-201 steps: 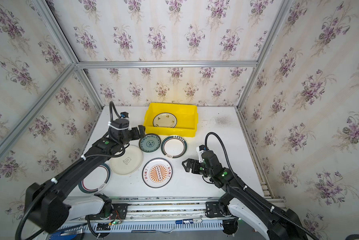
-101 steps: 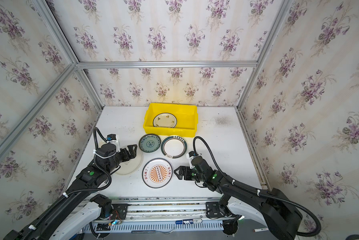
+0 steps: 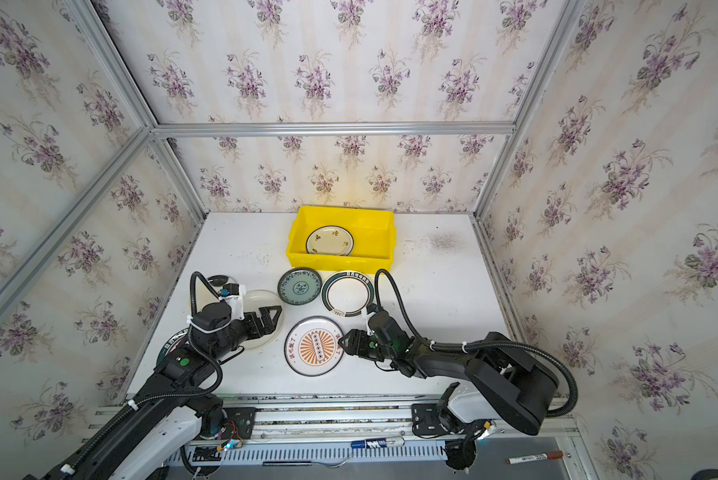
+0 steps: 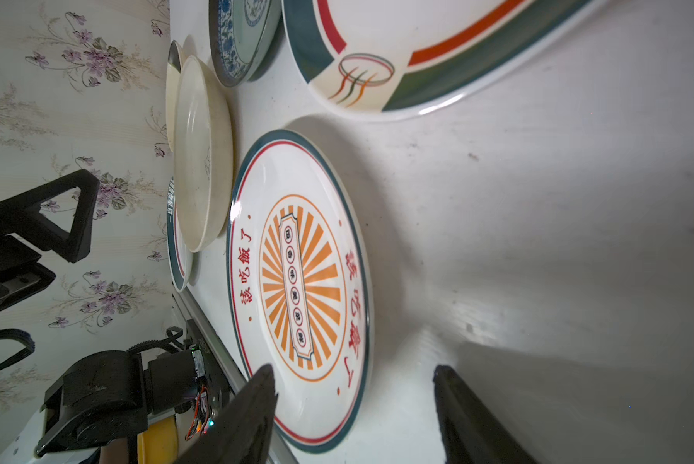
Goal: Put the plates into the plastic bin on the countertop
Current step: 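Lower the right gripper onto the orange sunburst plate's edge and close it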
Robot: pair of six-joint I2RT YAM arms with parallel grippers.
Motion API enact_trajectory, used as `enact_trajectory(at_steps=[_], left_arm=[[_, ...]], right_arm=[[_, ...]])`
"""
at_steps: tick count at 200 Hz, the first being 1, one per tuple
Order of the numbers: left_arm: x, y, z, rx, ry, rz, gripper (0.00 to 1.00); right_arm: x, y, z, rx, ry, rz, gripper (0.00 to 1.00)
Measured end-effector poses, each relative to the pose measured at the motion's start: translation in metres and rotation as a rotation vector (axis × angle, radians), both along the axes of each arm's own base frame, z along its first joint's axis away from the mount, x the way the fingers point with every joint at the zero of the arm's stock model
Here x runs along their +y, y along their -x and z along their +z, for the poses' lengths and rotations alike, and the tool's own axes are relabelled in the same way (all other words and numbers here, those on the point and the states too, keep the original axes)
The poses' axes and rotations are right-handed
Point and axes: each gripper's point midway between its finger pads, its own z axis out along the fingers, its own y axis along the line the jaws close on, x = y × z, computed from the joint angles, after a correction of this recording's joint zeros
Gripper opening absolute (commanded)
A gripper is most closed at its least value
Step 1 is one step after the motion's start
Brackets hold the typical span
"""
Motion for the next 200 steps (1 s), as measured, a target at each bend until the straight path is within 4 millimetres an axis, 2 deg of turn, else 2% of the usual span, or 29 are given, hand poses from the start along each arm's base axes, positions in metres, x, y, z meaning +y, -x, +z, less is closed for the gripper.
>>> enact_trajectory(at_steps=[41,116,154,200], left_arm=[[0.002,0.000,-0.003,0.000,-0.014,0.005,1.00],[-0.001,-0.006,-0.013,0.038,-0.051,-0.014,1.00],[-0.002,-0.009,-0.011,0.026,-0.043,-0.016,1.00],[-0.002,-0.010,-0.015,0.039,-0.056,-0.019,1.00]], right_arm=[[0.010,-0.005,-0.003,0.018,-0.021,-0.014,0.48],[0.007,-0.009,-0.007,0.014,0.017,-0.049,0.50],[0.010,-0.012,0.002,-0.015,0.037,-0.043,0.50],[0.013,-0.011,0.000,-0.017,0.072,-0.031,0.50]])
